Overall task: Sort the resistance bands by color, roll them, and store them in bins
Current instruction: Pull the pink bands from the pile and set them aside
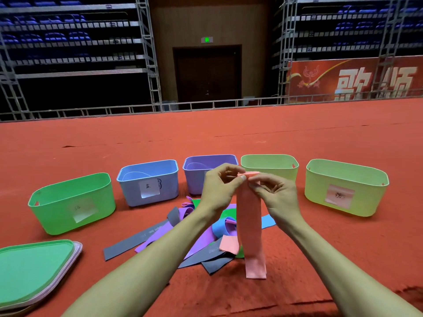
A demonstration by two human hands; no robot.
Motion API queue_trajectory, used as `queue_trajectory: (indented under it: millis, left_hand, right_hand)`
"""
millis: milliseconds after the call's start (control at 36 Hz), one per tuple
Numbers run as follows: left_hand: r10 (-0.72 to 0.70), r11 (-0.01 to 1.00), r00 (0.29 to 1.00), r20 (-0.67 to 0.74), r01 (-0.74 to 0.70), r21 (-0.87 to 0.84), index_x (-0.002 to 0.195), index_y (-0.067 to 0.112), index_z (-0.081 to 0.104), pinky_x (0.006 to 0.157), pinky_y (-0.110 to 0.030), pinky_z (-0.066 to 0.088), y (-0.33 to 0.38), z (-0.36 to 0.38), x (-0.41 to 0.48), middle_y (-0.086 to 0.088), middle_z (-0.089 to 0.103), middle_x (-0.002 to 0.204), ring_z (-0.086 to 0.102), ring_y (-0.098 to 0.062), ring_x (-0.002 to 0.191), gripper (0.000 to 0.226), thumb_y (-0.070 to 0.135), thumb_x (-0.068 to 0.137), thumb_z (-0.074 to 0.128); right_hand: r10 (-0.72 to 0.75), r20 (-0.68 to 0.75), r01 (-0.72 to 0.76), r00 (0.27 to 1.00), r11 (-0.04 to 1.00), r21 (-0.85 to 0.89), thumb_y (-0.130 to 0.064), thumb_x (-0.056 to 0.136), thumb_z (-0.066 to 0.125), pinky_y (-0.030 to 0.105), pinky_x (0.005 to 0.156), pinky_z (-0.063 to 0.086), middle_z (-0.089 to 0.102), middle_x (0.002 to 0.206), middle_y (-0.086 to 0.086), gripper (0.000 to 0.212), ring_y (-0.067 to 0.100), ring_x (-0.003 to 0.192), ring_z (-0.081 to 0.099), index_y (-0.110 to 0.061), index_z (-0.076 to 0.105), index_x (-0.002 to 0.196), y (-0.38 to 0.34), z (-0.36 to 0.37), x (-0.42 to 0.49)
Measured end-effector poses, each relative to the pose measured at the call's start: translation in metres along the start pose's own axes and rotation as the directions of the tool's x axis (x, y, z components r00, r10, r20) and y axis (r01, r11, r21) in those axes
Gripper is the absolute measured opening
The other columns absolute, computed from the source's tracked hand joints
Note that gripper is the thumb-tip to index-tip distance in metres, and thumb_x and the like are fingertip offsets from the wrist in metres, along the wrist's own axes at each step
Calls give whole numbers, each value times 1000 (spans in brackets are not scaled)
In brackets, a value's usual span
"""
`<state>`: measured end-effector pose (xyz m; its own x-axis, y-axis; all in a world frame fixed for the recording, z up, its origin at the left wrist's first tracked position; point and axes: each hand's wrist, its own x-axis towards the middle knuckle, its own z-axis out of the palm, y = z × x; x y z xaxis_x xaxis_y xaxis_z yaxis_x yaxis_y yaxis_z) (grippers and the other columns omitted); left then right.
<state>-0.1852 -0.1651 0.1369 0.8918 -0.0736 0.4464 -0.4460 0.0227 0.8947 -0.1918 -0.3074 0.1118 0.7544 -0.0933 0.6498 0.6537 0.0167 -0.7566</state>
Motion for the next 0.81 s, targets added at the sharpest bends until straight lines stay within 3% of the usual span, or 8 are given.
queue_trajectory:
  millis: [111, 194, 278, 361, 444, 528, 694, 806]
  left_hand:
    - [9, 1000, 1000, 4, -9, -14, 86, 18, 67, 72, -50, 53, 4, 0, 1, -6, 61, 76, 57, -20, 74, 20, -2, 87, 63]
    - [12, 1000, 999, 51, -12, -9, 98, 22, 64, 79, -51, 54, 0, -2, 2, -2, 64, 82, 60, -18, 79, 22, 2, 87, 64]
    - [26, 999, 990, 138, -32, 37, 124, 25, 51, 90, -46, 54, -13, -4, -1, -6, 65, 102, 64, -21, 93, 47, 4, 84, 66]
    - [30, 996, 965, 259, -52, 77, 138, 34, 34, 82, -35, 54, -31, -4, -12, -15, 67, 97, 64, -17, 86, 74, -3, 82, 65]
    - [-9, 990, 950, 313, -36, 136, 140, 51, 20, 75, -37, 55, -51, -1, -25, -24, 66, 94, 64, -21, 79, 90, -2, 82, 65]
    - [-42, 989, 942, 333, -8, 148, 141, 55, 12, 82, -53, 55, -66, 3, -36, -28, 66, 95, 64, -30, 79, 97, -3, 82, 63]
    - [-63, 993, 929, 365, 22, 115, 142, 52, 6, 84, -34, 54, -92, 17, -57, -3, 70, 91, 66, -11, 83, 101, -9, 83, 60]
    - [-83, 988, 934, 347, 33, 148, 134, 68, 5, 82, -45, 55, -108, 22, -72, -16, 70, 91, 65, -19, 79, 105, -1, 81, 64]
  right_hand:
    - [5, 42, -5, 999, 1000, 1, 12, 78, 67, 15, 72, 52, 75, 80, -11, 33, 4, 79, 69, -20, 74, 79, -7, -3, 2]
    - [-3, 54, 6, 999, 999, -42, 6, 79, 70, 21, 74, 55, 75, 81, -9, 34, 8, 79, 71, -28, 76, 76, -9, -8, 6]
    - [-33, 32, 37, 999, 992, -123, 4, 79, 72, 23, 76, 56, 74, 79, -13, 31, 6, 77, 70, -27, 74, 80, -9, -10, 12]
    - [-76, 3, 75, 997, 985, -158, 5, 78, 72, 17, 75, 53, 72, 78, -20, 29, 0, 75, 67, -24, 72, 82, -11, -11, 19]
    - [-94, -18, 89, 995, 977, -196, 2, 78, 73, 18, 77, 52, 72, 79, -23, 27, -1, 77, 66, -24, 72, 85, -11, -13, 25]
    - [-144, -38, 130, 989, 960, -247, 1, 78, 74, 17, 77, 51, 72, 79, -21, 23, -1, 78, 66, -19, 72, 89, -11, -16, 30]
    - [-195, -67, 162, 978, 929, -333, 2, 78, 74, 21, 79, 52, 70, 84, -7, 22, 3, 78, 65, -16, 72, 92, -11, -27, 38]
    - [-196, -102, 146, 975, 917, -372, 2, 78, 73, 19, 78, 51, 70, 79, -23, 23, -4, 77, 63, -16, 72, 93, -8, -40, 41]
